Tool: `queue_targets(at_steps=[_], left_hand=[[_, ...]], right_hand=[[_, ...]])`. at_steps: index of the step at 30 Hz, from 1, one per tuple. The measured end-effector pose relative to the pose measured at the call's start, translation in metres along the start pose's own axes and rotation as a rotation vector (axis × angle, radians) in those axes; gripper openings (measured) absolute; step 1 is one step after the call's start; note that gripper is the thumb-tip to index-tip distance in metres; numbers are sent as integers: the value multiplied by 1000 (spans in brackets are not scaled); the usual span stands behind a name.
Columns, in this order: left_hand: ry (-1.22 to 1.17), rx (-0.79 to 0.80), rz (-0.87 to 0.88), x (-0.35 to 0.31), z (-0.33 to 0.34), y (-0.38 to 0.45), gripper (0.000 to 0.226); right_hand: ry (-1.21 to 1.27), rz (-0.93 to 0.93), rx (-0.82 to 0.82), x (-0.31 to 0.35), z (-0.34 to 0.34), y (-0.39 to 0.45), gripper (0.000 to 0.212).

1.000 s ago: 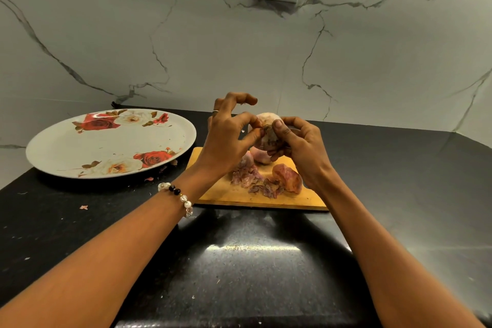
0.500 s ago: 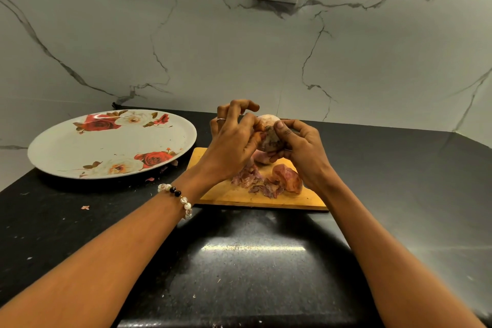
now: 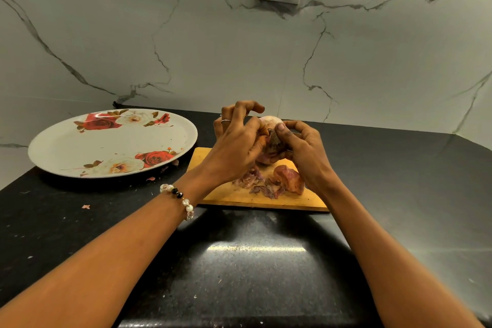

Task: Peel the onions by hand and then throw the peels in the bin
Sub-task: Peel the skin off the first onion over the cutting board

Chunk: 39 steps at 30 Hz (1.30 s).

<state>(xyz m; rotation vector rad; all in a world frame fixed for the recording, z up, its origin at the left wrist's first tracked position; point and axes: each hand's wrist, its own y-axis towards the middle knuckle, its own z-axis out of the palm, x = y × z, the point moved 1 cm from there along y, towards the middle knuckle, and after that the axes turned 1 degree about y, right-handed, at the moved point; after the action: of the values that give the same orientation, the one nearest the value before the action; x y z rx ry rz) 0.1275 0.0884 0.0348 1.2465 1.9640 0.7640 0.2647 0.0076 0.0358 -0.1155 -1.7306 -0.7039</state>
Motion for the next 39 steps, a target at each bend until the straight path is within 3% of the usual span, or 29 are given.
queue_targets(at_steps=[12,16,20,24,28,31,34,39], left_hand=[[-94,-1,-138,0,-7,4,13],[-37,-41,-72,2,-12,3,10],[33,-96,-68,7,-13,7,21],[-237,-181,-242,18,-24,14,21],[-358,-179,-355,23,-29,11,16],[-360,-147,-253,16,-32,9,19],[-285,-121,-25,8,-33,9,31],[-15,-100,181,6,-24,6,35]], right_hand=[[-73,-49,-36,-4,-4,5,31],[-107,-56,-8,-2,-3,5,33],[-103,-33,7,-2,-5,6,33],[-13,0,21,1,-10,6,28],[33,7,34,3,-8,5,31],[40,19,18,0,-8,7,31],[33,19,8,-2,-8,7,32],[50,24,46,2,-4,4,35]])
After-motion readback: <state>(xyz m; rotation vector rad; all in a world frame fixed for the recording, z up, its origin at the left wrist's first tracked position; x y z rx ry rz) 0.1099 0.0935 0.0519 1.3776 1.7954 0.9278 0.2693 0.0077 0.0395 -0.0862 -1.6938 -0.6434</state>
